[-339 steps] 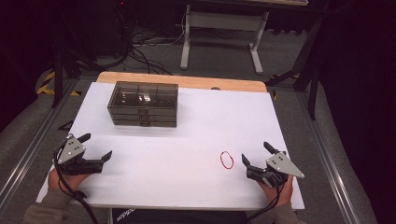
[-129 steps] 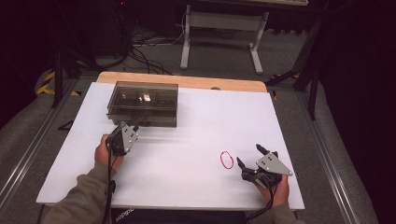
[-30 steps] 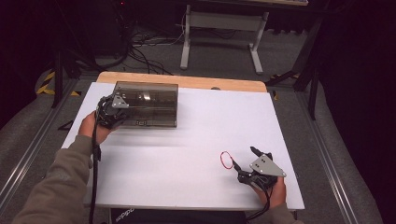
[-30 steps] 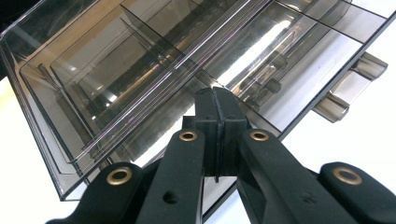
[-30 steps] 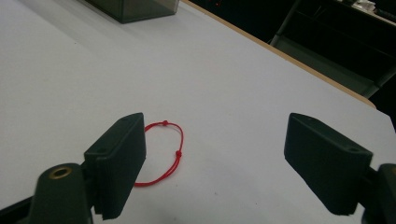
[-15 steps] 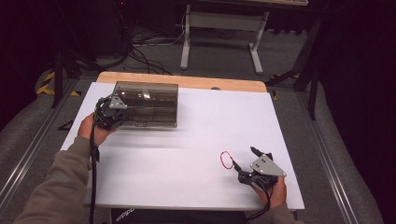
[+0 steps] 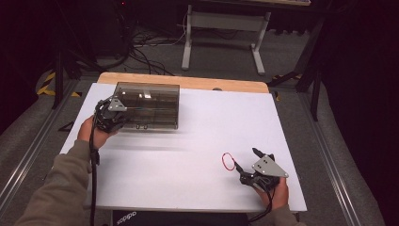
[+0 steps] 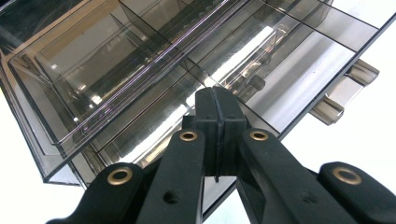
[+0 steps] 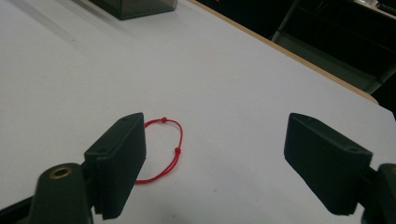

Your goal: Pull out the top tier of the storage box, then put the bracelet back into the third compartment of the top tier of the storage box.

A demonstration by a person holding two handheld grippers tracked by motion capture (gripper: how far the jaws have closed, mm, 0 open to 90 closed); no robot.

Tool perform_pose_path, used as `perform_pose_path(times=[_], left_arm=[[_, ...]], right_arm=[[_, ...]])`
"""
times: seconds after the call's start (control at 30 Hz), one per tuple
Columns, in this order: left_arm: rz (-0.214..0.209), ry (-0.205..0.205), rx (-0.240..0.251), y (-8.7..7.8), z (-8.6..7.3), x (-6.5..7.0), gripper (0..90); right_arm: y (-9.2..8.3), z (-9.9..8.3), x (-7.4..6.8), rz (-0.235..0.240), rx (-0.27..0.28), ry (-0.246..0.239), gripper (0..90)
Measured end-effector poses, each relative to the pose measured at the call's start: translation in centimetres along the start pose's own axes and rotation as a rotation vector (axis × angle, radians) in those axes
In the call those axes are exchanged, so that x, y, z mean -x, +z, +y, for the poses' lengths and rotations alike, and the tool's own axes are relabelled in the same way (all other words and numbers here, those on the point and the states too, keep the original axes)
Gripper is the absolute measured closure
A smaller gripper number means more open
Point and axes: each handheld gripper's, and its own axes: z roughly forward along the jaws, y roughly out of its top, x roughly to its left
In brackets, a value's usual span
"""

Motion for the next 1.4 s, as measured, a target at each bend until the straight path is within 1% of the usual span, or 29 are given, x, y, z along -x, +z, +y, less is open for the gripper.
perform_pose_path(times=[0.13, 0.2, 0.43, 0.5, 0.57, 0.67, 0.7, 0.8, 0.87, 0.93, 1.0, 1.07, 1.13, 1.2, 1.23, 1.33, 1.4], left_arm=[[-0.012, 0.012, -0.001, 0.0, 0.0, -0.2, 89.7], [-0.013, 0.016, 0.001, 0.0, 0.0, -0.2, 89.7], [-0.016, 0.009, 0.003, 0.0, -0.1, -0.2, 89.7], [-0.004, 0.006, 0.0, 0.0, 0.0, -0.1, 89.7], [-0.007, 0.014, -0.004, -0.1, 0.0, 0.0, 89.7], [-0.019, 0.007, 0.0, -0.2, -0.3, 0.0, 89.7], [-0.021, 0.004, 0.0, -0.3, -0.3, 0.0, 89.7], [-0.02, -0.004, 0.001, -0.3, -0.4, -0.1, 89.7], [-0.021, -0.005, -0.004, -0.4, -0.5, -0.1, 89.7], [-0.01, 0.003, -0.01, -0.5, -0.5, -0.1, 89.7], [-0.01, 0.008, -0.015, -0.6, -0.5, -0.1, 89.7], [-0.007, 0.016, -0.019, -0.6, -0.5, -0.1, 89.7], [-0.008, 0.017, -0.018, -0.6, -0.5, -0.1, 89.7], [-0.012, 0.015, -0.016, -0.6, -0.6, -0.2, 89.7], [-0.016, 0.012, -0.017, -0.6, -0.6, -0.2, 89.7], [-0.011, 0.021, -0.019, -0.7, -0.6, -0.2, 89.7], [-0.017, 0.016, -0.014, -0.7, -0.7, -0.2, 89.7]], right_arm=[[-0.1, -0.1, 0.1, -0.007, -0.003, 0.012, 21.9], [-0.2, 0.0, 0.1, -0.007, -0.001, 0.009, 21.9], [0.0, 0.0, 0.2, -0.003, 0.0, 0.005, 21.9], [0.0, 0.0, 0.2, -0.001, 0.003, 0.005, 22.0], [0.0, 0.1, 0.2, 0.001, 0.006, 0.006, 22.0], [0.1, 0.2, 0.1, 0.005, 0.01, 0.003, 22.2], [0.2, 0.2, 0.0, 0.006, 0.009, -0.004, 22.3], [0.2, 0.3, 0.0, 0.007, 0.011, -0.003, 22.3], [0.0, 0.3, 0.0, 0.005, 0.013, -0.003, 22.3], [-0.2, 0.3, 0.0, 0.0, 0.015, -0.004, 22.3], [-0.4, 0.2, 0.1, -0.004, 0.023, 0.0, 22.4], [-0.6, 0.1, 0.0, -0.007, 0.019, -0.002, 22.5], [-0.8, 0.0, 0.1, -0.01, 0.016, 0.0, 22.5], [-1.4, -0.2, 0.3, -0.024, 0.024, 0.013, 22.6], [-1.5, -0.2, 0.3, -0.026, 0.026, 0.015, 22.7], [-1.7, -0.3, 0.4, -0.03, 0.026, 0.018, 22.7], [-1.7, -0.4, 0.3, -0.031, 0.024, 0.02, 22.7]])
